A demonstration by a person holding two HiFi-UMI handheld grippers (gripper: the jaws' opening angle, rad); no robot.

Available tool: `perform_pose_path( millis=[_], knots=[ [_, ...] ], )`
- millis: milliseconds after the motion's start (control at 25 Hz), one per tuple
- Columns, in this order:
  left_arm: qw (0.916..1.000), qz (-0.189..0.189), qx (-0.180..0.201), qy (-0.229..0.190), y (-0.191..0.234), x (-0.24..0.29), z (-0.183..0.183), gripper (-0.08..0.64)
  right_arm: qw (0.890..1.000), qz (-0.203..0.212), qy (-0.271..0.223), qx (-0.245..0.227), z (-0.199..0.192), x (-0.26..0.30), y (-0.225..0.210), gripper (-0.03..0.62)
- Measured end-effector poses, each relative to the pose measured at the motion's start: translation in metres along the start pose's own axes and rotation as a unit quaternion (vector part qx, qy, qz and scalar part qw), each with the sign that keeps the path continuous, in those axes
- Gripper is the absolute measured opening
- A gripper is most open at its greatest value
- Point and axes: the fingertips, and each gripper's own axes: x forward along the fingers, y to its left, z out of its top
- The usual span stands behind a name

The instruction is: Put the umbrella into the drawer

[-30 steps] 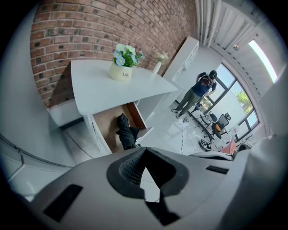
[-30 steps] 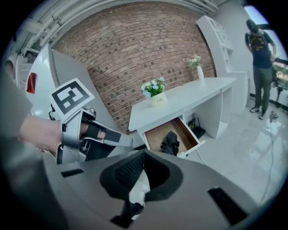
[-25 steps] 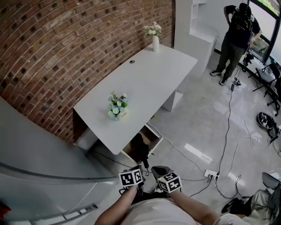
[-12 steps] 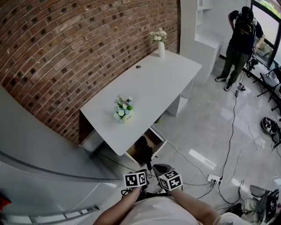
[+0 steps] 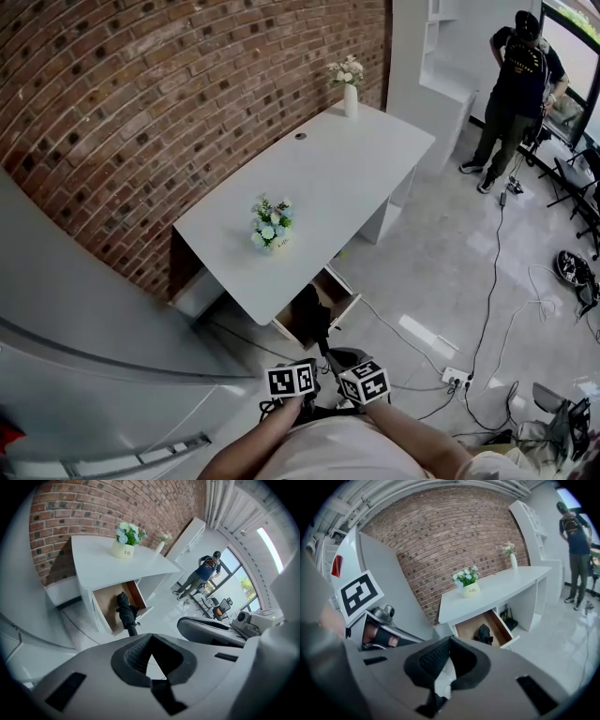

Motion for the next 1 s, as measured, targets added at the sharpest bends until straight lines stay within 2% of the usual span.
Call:
perform_pose_path(
  millis=[240, 520, 1000],
  knots=[
    [0.9995, -0.024, 0.0, 0.019, 0.008, -0.008, -0.001, 0.006, 1.0, -0.017, 0.002, 0.008, 0.001, 0.006, 0.014, 0.017],
    [0.9984, -0.037, 0.019, 0.038, 0.019, -0.015, -0.005, 0.006, 0.999, -0.032, 0.003, 0.016, 0.002, 0.015, 0.03, 0.017],
    [0.9962, -0.058, 0.026, 0.06, 0.03, -0.021, -0.012, 0.006, 0.998, -0.051, 0.005, 0.039, 0.0, 0.026, 0.043, 0.017]
  ],
)
